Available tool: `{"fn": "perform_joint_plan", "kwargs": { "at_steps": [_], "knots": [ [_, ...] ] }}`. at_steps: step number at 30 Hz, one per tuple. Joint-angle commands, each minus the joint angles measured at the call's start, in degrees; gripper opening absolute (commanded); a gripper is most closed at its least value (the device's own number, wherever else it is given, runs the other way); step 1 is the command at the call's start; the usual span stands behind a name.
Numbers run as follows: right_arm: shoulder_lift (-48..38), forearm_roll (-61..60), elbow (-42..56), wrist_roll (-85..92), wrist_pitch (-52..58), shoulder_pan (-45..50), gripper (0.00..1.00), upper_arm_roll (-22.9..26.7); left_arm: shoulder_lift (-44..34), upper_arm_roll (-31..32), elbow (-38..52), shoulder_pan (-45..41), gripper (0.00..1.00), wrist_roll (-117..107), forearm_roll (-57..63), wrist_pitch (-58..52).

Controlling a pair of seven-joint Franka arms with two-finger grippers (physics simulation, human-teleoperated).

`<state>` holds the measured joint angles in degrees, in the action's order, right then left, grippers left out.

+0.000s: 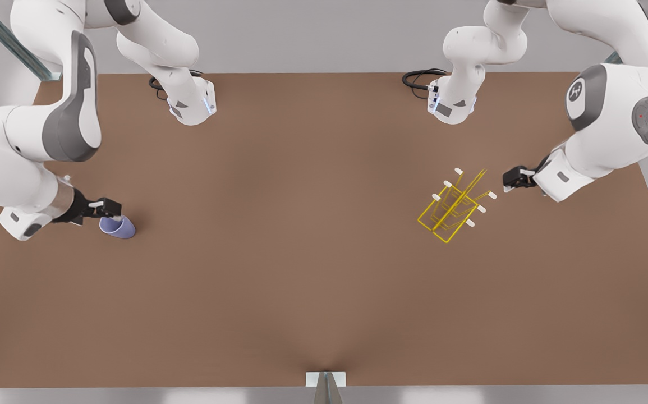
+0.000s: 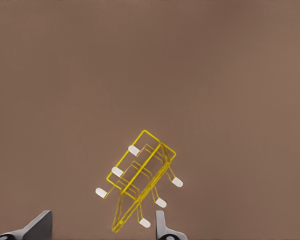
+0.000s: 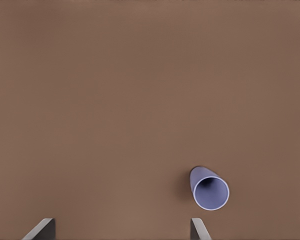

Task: Place the cup on the cup holder

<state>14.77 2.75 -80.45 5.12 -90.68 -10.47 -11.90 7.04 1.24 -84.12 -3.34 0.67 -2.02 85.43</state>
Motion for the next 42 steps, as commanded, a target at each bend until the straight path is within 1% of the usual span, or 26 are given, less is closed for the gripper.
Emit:
{"fn": "perform_joint_plan", "kwargs": {
  "at_steps": [1,4,7,8,9,11,14,15,16,18,19,20,21,22,24,27,31,34,35,37,42],
  "knots": [
    [0.0,0.1,-0.1,2.9,-3.9,-0.8,1.00,0.3,0.2,0.1,0.1,0.6,1.00,0.7,0.2,3.7],
    [0.7,0.1,-0.8,3.3,-1.2,-1.4,1.00,0.2,0.3,-0.1,-0.6,0.3,1.00,0.7,0.2,2.2],
    [-0.5,0.1,-7.4,3.2,-3.9,-1.3,1.00,-0.2,1.0,0.3,-1.2,-0.4,1.00,1.0,0.2,0.7],
    [-5.0,0.0,-16.0,3.2,-9.1,-1.8,1.00,-0.2,0.3,0.5,-0.9,-1.0,1.00,0.6,0.5,-0.7],
    [-7.4,0.0,-19.9,3.2,-10.8,-1.9,1.00,-0.2,0.3,0.7,-0.3,-1.1,1.00,0.7,1.5,-1.0],
    [-7.0,-0.1,-20.3,2.4,-9.8,-2.0,1.00,-0.2,1.0,1.2,0.5,-0.9,1.00,0.9,3.2,-0.2],
    [-3.5,0.1,-19.7,2.3,-11.1,-2.8,1.00,-0.1,1.7,0.8,0.5,-0.2,1.00,1.3,4.0,-0.2],
    [-2.9,0.1,-20.1,2.1,-12.5,-3.0,1.00,-0.1,2.1,0.7,0.5,-0.2,1.00,1.4,4.2,-0.2],
    [-2.6,0.1,-20.5,2.0,-13.9,-5.9,1.00,-0.2,2.2,0.7,0.5,-0.3,1.00,1.3,4.2,-0.2],
    [-7.8,0.2,-33.3,2.4,-27.5,-5.8,1.00,-0.4,2.3,0.7,0.6,-0.4,1.00,1.0,4.2,-0.1],
    [-8.1,0.5,-33.5,2.3,-27.4,-5.9,1.00,-2.4,2.4,0.7,0.5,-0.5,1.00,0.7,4.1,0.0],
    [-9.5,0.5,-35.3,1.9,-27.7,-6.1,1.00,-2.6,2.7,0.7,0.5,-0.4,1.00,0.6,4.0,0.3],
    [-12.6,0.9,-39.2,-2.0,-29.1,-6.5,1.00,-2.7,2.9,0.7,0.5,-0.3,1.00,0.6,4.0,1.7],
    [-13.0,0.9,-40.6,-1.7,-31.6,-6.7,1.00,-2.7,2.9,0.8,0.5,-0.3,1.00,0.6,4.0,1.7],
    [-10.2,1.1,-40.5,-1.5,-39.1,-7.2,1.00,-2.7,2.8,0.8,0.4,-0.3,1.00,0.6,4.0,1.7],
    [-8.2,1.4,-40.5,-1.6,-43.2,-8.1,1.00,-2.7,2.8,0.8,0.5,-0.2,1.00,0.6,4.0,1.7],
    [-9.1,1.4,-40.9,0.1,-43.3,-9.3,1.00,-3.0,2.8,0.7,0.5,-0.1,1.00,0.6,4.1,1.6],
    [-8.8,1.4,-44.5,-0.3,-44.3,-9.1,1.00,-3.1,2.4,0.8,0.5,-0.2,1.00,0.6,4.1,1.1],
    [-8.5,1.3,-45.7,-0.7,-45.7,-9.4,1.00,-4.7,2.4,0.8,0.6,-0.1,1.00,0.7,4.2,1.1],
    [-9.0,1.0,-47.2,-2.3,-45.6,-9.5,1.00,-6.4,2.3,0.8,0.5,-0.1,1.00,1.1,4.2,1.0],
    [-10.3,0.8,-49.2,-2.3,-45.7,-9.6,1.00,-7.3,0.8,0.9,0.6,-0.2,1.00,0.7,4.2,-0.8]
  ]
}}
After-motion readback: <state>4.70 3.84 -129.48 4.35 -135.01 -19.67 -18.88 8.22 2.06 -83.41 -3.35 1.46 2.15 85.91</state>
